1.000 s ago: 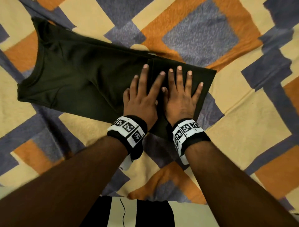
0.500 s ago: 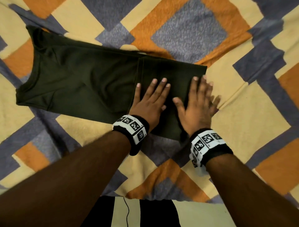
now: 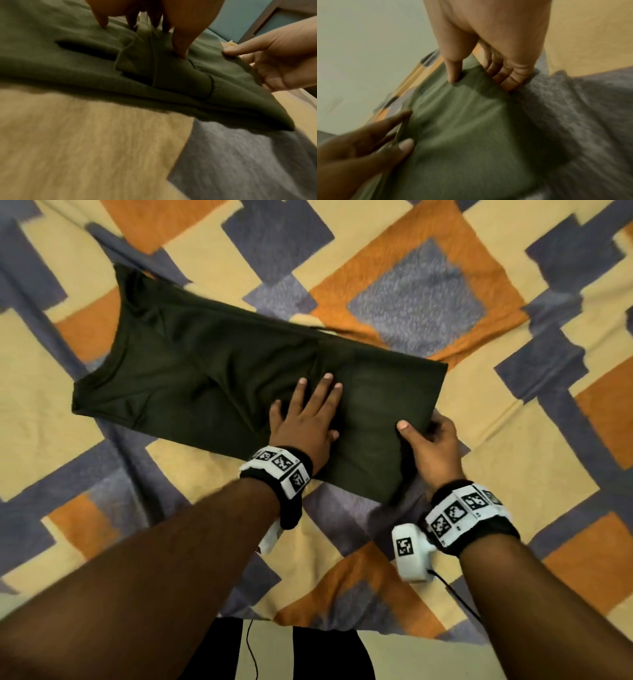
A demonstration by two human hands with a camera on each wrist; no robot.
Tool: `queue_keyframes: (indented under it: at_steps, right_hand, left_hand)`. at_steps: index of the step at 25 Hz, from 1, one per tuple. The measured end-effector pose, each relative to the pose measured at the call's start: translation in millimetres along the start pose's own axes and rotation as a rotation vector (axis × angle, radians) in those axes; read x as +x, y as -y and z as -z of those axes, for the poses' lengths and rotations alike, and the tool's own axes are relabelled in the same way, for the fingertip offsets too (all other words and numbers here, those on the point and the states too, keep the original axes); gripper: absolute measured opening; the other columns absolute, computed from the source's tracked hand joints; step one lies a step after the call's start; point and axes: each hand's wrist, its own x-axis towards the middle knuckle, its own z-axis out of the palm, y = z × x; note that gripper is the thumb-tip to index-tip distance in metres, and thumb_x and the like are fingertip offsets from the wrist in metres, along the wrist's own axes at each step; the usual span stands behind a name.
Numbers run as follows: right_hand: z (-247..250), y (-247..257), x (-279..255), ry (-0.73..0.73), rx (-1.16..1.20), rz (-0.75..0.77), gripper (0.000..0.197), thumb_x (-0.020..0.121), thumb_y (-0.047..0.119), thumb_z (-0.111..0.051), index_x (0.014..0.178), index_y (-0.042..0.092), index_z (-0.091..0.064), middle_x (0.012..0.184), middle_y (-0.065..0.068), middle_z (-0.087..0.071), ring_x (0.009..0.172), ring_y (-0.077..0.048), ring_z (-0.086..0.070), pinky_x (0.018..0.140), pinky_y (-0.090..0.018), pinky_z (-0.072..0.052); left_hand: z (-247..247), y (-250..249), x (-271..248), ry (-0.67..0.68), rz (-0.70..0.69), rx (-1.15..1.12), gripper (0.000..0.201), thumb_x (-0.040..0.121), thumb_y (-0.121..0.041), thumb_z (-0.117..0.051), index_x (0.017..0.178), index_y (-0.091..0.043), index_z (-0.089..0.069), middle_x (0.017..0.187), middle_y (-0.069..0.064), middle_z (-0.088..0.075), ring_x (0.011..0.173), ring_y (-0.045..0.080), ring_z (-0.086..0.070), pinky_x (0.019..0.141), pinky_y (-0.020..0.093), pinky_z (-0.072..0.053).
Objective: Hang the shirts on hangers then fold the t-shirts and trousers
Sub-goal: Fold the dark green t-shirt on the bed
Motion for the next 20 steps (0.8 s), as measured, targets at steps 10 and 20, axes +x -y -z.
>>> queue_keyframes:
  at_steps: [10, 20]
  right_hand:
    - [-99.6, 128.1, -88.8, 0.203, 0.192, 0.117, 0.036, 0.077, 0.018, -0.076, 0.108, 0.013, -0.059, 0.104, -0.007, -0.071, 0.098, -0.026, -0.068, 0.084, -0.044, -0.056]
    - [-266.4, 145.1, -116.3, 0.369, -0.149, 0.287, 0.019, 0.088, 0.024, -0.067, 0.072, 0.021, -0.058, 0.073, 0.008, -0.063, 0.074, -0.008, -0.058, 0.077, -0.035, -0.050]
  left_hand:
    - [72.4, 84.1, -30.6, 0.026, 0.229, -1.337, 0.035, 0.102, -0.032, -0.037, 0.124, -0.016, -0.058, 0.111, 0.003, -0.066, 0.085, 0.011, -0.063, 0.066, 0.015, -0.047]
    - [68.1, 231.4, -25.6, -0.078, 0.392, -1.174, 0.057, 0.071, -0.042, -0.079, 0.118, -0.014, -0.061, 0.111, 0.000, -0.067, 0.106, 0.017, -0.061, 0.098, 0.039, -0.048]
